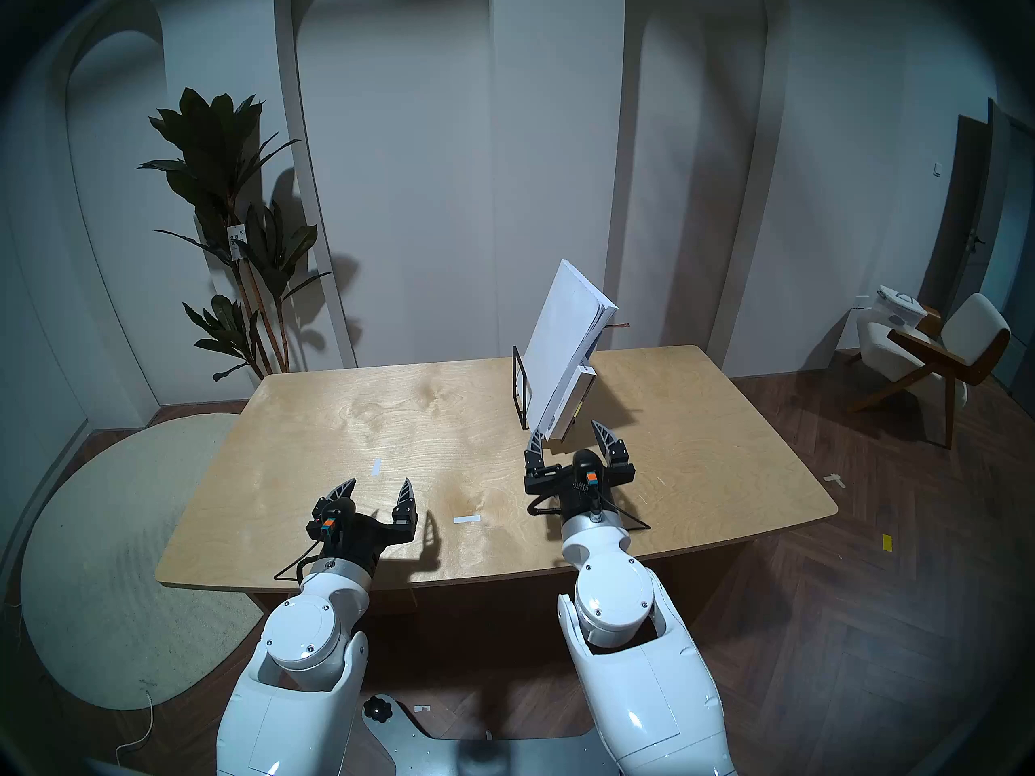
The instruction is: Stack the books into one stack
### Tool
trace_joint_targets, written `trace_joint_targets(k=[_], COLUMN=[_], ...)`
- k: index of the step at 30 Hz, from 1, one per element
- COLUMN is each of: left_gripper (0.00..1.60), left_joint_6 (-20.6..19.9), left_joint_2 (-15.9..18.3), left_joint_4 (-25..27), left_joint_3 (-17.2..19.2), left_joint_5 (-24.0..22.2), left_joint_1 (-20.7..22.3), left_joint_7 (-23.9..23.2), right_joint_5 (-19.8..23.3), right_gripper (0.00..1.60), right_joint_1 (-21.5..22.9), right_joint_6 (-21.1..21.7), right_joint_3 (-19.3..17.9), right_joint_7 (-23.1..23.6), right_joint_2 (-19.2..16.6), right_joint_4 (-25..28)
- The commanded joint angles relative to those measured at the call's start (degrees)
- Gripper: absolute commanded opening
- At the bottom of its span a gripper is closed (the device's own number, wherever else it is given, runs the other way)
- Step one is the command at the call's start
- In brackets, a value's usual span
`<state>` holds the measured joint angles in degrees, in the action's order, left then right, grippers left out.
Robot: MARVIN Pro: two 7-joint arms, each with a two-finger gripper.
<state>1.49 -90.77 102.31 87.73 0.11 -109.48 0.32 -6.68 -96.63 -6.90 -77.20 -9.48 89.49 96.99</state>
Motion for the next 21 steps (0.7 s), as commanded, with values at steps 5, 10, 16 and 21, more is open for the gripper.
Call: trace_joint_targets(k=[5,10,16,21], left_gripper=[1.60,1.60,1.60,1.60], left_joint_6=[0.3,0.2,0.2,0.2], left_joint_2=[-0.1,-0.1,-0.2,-0.3], left_joint_4=[1.0,1.1,1.2,1.2], left_joint_3=[0.3,0.3,0.4,0.4], left_joint_5=[0.0,0.0,0.0,0.1], left_joint_1=[0.3,0.2,0.2,0.2], left_joint_7=[0.0,0.0,-0.1,-0.2], right_joint_5=[0.6,1.4,4.3,3.2], right_gripper=[1.60,1.60,1.60,1.60], right_joint_1=[8.7,11.7,13.3,13.9], right_joint_6=[-0.6,-1.8,-2.5,-1.2], right_joint_3=[1.2,0.4,-0.6,-0.4], right_joint_7=[-4.6,-3.6,-2.2,1.7], right_joint_2=[1.9,2.8,2.2,-2.1], right_joint_4=[-1.1,-4.1,-6.1,-6.0])
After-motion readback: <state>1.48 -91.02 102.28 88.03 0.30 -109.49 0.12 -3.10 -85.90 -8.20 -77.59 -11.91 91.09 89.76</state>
